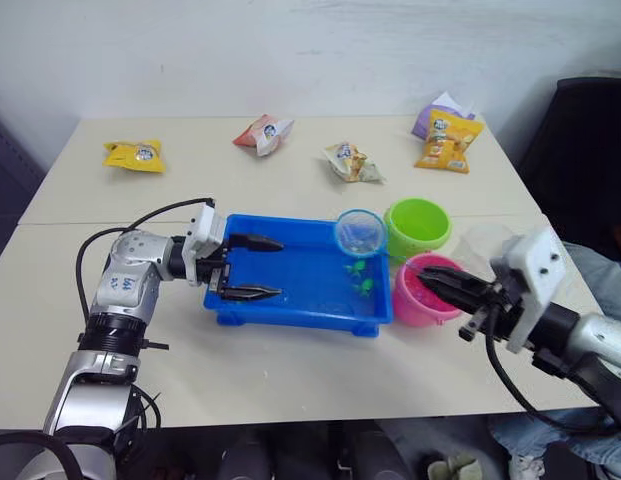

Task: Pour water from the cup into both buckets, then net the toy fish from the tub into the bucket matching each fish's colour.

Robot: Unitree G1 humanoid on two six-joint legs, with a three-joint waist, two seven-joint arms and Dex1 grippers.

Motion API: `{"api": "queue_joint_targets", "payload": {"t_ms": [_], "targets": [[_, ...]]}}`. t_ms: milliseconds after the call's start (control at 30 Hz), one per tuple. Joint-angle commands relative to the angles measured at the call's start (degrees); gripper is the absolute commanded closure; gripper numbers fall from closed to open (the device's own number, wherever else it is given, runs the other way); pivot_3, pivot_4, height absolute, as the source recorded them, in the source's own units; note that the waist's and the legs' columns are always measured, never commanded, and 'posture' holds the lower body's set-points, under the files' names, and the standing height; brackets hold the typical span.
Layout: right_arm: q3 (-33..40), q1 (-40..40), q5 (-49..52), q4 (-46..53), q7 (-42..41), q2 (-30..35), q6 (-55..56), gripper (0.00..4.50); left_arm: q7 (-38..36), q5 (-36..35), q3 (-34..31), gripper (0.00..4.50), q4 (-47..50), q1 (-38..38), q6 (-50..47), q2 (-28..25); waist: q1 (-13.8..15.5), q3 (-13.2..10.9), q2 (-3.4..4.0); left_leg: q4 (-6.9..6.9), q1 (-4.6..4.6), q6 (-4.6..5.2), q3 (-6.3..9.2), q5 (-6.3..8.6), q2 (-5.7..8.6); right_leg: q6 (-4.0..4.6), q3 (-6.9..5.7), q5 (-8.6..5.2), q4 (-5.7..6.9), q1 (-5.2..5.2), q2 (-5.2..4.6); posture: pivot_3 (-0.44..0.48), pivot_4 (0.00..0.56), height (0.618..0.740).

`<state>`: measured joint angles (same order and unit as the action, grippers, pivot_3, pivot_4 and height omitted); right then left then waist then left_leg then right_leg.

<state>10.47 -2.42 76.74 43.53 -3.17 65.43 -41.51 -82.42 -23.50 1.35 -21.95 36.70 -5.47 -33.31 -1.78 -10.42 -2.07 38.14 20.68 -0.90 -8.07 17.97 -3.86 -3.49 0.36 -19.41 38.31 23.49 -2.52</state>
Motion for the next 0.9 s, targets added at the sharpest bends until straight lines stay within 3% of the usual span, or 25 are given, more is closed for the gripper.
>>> {"api": "queue_joint_targets", "payload": {"t_ms": [33, 267, 533, 900], "targets": [[-7.6, -8.9, 13.5, -5.4, 10.0, -0.6, -7.5, 4.5, 0.8, -1.1, -1.6, 0.02, 4.8, -2.1, -1.1, -1.2, 0.0, 0.0, -0.01, 0.01, 0.03, 0.0, -0.01, 0.0, -0.02, 0.0, 0.0, 0.0, -0.03, 0.03, -0.01, 0.0, 0.15, 0.739], [-18.7, -22.4, 35.2, -14.5, 23.3, 0.5, -14.0, 4.5, 2.7, -1.6, -3.1, 0.02, 8.5, -4.5, -2.5, -2.3, 0.2, 0.0, -0.01, 0.14, 0.58, 0.05, 0.1, 0.0, -0.02, -0.03, -0.13, 0.02, -0.03, 0.42, -0.08, 0.0, 0.15, 0.739], [-25.4, -30.9, 36.3, -22.4, 24.7, -0.7, -21.6, 4.5, 4.0, -1.9, -3.9, 0.02, 10.0, -5.5, -2.9, -2.1, 0.0, 0.0, 0.0, 0.12, 0.64, 0.19, 0.01, 0.06, -0.02, -0.17, -0.12, 0.12, -0.27, 0.41, -0.12, 0.0, 0.15, 0.739], [-22.6, -30.2, 36.3, -27.7, 21.3, -5.4, -24.4, 4.5, 5.6, -1.9, -3.6, 0.02, 10.1, -5.9, -2.4, -0.8, 0.0, 0.0, 0.0, 0.07, 0.68, 0.22, 0.0, 0.08, -0.06, -0.17, -0.16, 0.12, -0.37, 0.41, -0.12, 0.0, 0.15, 0.739]]}}
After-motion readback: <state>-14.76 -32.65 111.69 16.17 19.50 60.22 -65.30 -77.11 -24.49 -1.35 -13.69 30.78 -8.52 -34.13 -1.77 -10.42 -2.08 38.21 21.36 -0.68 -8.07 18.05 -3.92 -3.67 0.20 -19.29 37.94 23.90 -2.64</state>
